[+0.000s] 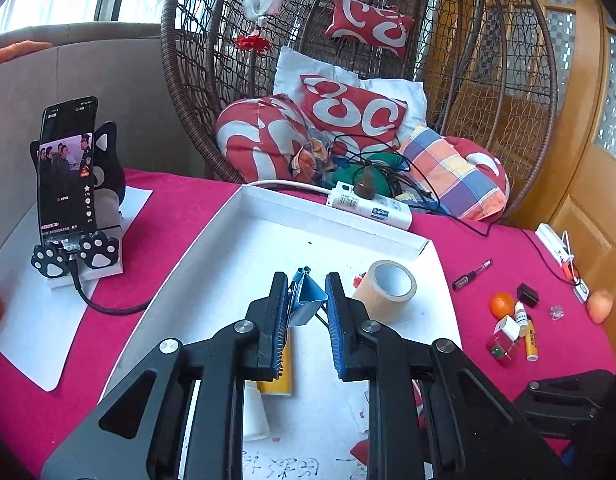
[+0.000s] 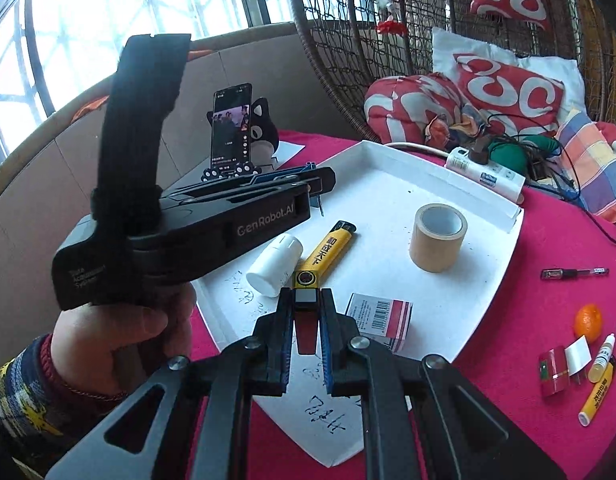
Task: Organize rigid objects
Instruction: 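Carry the binder clip with the left tool while the right tool carries the red lighter to the tray, then open both tools to release the clip and red lighter in the tray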
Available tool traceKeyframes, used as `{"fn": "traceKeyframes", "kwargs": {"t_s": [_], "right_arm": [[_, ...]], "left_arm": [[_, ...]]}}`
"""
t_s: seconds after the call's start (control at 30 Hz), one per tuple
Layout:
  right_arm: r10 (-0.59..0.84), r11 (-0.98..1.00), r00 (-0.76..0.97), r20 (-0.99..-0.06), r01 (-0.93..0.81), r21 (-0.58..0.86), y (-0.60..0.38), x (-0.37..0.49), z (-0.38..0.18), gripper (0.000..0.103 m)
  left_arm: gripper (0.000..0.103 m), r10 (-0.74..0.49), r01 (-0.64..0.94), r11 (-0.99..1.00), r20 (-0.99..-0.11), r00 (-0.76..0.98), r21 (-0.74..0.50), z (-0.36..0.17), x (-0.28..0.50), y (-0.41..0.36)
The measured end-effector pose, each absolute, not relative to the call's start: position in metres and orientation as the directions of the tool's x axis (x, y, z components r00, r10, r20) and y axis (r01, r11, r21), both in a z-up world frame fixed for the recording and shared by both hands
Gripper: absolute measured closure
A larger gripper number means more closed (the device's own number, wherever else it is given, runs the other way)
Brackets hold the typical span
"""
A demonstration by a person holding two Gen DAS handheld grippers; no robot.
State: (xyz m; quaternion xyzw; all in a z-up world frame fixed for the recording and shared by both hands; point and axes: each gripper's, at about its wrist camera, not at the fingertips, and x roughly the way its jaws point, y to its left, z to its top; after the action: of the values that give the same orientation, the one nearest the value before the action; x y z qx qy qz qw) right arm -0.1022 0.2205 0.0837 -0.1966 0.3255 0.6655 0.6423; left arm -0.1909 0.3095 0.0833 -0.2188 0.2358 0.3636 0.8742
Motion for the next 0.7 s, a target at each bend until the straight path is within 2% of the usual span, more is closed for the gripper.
{"fn": "traceKeyframes", "kwargs": {"t_s": [0.23,0.3,0.37,0.4,0.43,0.47,0.5,0.57,0.6,0.63,0.7], "right_arm": [[0.736,0.094,-0.090,-0.672,-0.968,0.232,0.241,-0.084,0.081,0.092],[0.739,0.114,-0.066,-0.671,-0.969,0.221,0.244,-0.082,0.083,0.086],[0.744,0.152,-0.021,-0.668,-0.968,0.199,0.244,-0.078,0.083,0.053],[0.750,0.165,-0.005,-0.662,-0.967,0.194,0.242,-0.076,0.083,0.045],[0.756,0.178,0.007,-0.655,-0.965,0.194,0.239,-0.074,0.084,0.030],[0.761,0.192,0.020,-0.648,-0.962,0.196,0.235,-0.072,0.084,0.020],[0.769,0.203,0.029,-0.638,-0.958,0.202,0.231,-0.069,0.085,0.019],[0.783,0.227,0.049,-0.620,-0.950,0.212,0.221,-0.065,0.088,0.015],[0.788,0.239,0.062,-0.613,-0.948,0.210,0.218,-0.063,0.090,0.012],[0.794,0.252,0.081,-0.603,-0.946,0.204,0.212,-0.062,0.092,0.000],[0.804,0.267,0.109,-0.584,-0.944,0.192,0.199,-0.061,0.096,0.000]], "left_arm": [[0.085,0.547,-0.759,0.620,-0.585,0.599,-0.197,0.079,-0.190,0.315],[0.085,0.548,-0.766,0.609,-0.590,0.593,-0.205,0.077,-0.191,0.317],[0.085,0.549,-0.773,0.594,-0.590,0.592,-0.224,0.078,-0.194,0.319],[0.084,0.550,-0.776,0.589,-0.591,0.590,-0.226,0.078,-0.195,0.320],[0.079,0.554,-0.778,0.585,-0.589,0.588,-0.227,0.079,-0.196,0.320],[0.068,0.562,-0.783,0.580,-0.586,0.584,-0.224,0.080,-0.197,0.319],[0.060,0.568,-0.788,0.574,-0.583,0.580,-0.225,0.082,-0.199,0.318],[0.016,0.572,-0.790,0.566,-0.576,0.583,-0.238,0.084,-0.202,0.315],[0.010,0.584,-0.796,0.558,-0.571,0.577,-0.233,0.086,-0.204,0.312],[0.000,0.603,-0.808,0.548,-0.567,0.560,-0.216,0.088,-0.205,0.309],[0.000,0.620,-0.812,0.546,-0.553,0.556,-0.204,0.091,-0.209,0.299]]}}
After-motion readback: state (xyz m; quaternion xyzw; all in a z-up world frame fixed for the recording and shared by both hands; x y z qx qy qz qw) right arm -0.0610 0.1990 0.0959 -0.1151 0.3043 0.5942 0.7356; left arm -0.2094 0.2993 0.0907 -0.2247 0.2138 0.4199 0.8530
